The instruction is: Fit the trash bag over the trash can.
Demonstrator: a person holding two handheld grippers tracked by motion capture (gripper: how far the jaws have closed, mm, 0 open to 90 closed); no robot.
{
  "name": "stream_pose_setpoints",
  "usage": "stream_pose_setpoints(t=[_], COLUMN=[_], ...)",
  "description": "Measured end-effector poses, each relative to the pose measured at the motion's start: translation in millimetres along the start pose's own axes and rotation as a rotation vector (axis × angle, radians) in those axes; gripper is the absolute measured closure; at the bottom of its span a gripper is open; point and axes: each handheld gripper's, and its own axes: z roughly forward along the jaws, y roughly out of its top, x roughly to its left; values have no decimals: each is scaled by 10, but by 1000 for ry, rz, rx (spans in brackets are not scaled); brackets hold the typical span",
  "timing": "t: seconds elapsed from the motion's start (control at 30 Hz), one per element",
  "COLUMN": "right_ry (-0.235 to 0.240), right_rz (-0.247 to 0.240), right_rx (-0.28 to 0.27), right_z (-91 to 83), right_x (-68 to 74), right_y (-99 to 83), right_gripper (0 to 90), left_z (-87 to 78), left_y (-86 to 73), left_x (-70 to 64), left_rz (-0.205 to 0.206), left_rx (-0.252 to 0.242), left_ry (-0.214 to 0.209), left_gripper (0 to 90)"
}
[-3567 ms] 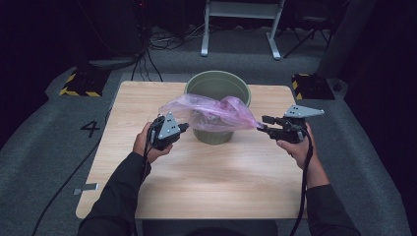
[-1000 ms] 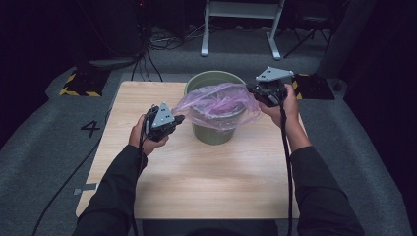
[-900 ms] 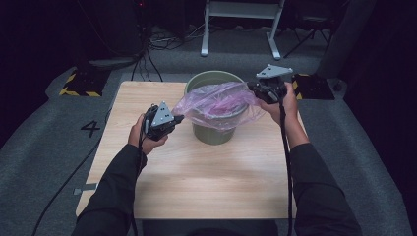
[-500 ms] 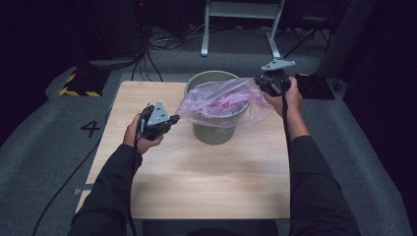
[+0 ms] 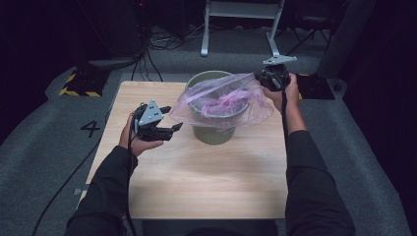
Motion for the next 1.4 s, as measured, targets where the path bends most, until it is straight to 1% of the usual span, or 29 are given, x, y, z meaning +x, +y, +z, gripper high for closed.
stream_pose_setpoints(t=[0.07,0.1,0.13,0.17,0.2,0.23,0.27,0.33,0.37,0.4,0.43,0.47,0.57,0.6,0.67,0.7,0.77,0.8,0.83,0.9,0.93,0.97,1.0,1.03,1.1,1.13,1.2,1.27,1.4], right_ry=[2,5,5,6,6,10,10,16,15,23,23,27,29,34,48,48,54,55,65,67,64,65,62,56,48,19,-1,-14,-39], right_rz=[2,-10,-10,-13,-13,-19,-19,-22,-28,-26,-26,-32,-35,-36,-37,-37,-40,-40,-35,-36,-38,-39,-38,-39,-43,-54,-55,-52,-52], right_rx=[-11,-12,-12,-9,-9,-10,-10,-8,-9,-12,-12,-12,-14,-17,-25,-25,-27,-32,-41,-42,-42,-38,-37,-34,-27,-9,2,18,33], right_z=[-18,-28,-28,-29,-29,-26,-26,-17,-12,-3,-3,9,16,21,41,41,60,68,84,92,101,117,121,130,136,158,191,233,294], right_x=[12,27,27,41,41,60,60,84,92,101,101,104,102,99,94,94,96,98,97,98,101,95,92,86,80,69,52,44,40], right_y=[17,32,32,45,45,55,55,62,65,66,66,66,65,64,55,55,51,48,41,40,40,40,39,37,34,28,16,0,-38], right_gripper=[899,900,900,899,899,899,899,897,896,893,893,888,884,881,876,876,874,872,872,873,873,875,876,876,876,876,876,876,879], left_z=[-103,-186,-186,-220,-220,-202,-202,-118,-68,49,49,109,274,319,405,441,515,548,609,637,663,687,733,733,767,786,830,901,963], left_y=[63,149,149,251,251,337,337,406,432,469,469,479,498,496,492,488,486,485,488,489,492,493,488,488,475,465,448,440,427], left_x=[-19,-27,-27,-36,-36,-13,-13,28,57,119,119,158,276,327,420,457,514,535,546,556,565,572,613,613,658,682,721,746,778], left_rz=[-11,-9,-9,-8,-8,3,3,1,6,11,11,7,13,1,-27,-30,-38,-37,-15,-13,-5,10,-7,-7,-17,-24,-29,-17,-26], left_rx=[-61,-103,-103,-118,-118,-110,-110,-72,-48,-7,-7,11,64,67,80,83,97,100,109,108,110,111,111,111,112,112,127,152,170], left_ry=[-9,-15,-15,34,34,28,28,52,51,78,78,70,105,101,116,125,131,117,126,122,126,144,150,150,163,167,178,214,226], left_gripper=[240,236,231,232,236,239,240,243,251,270,291,294,337,371,468,468,532,604,653,740,740,820,840,866,891,894,897,898,899])
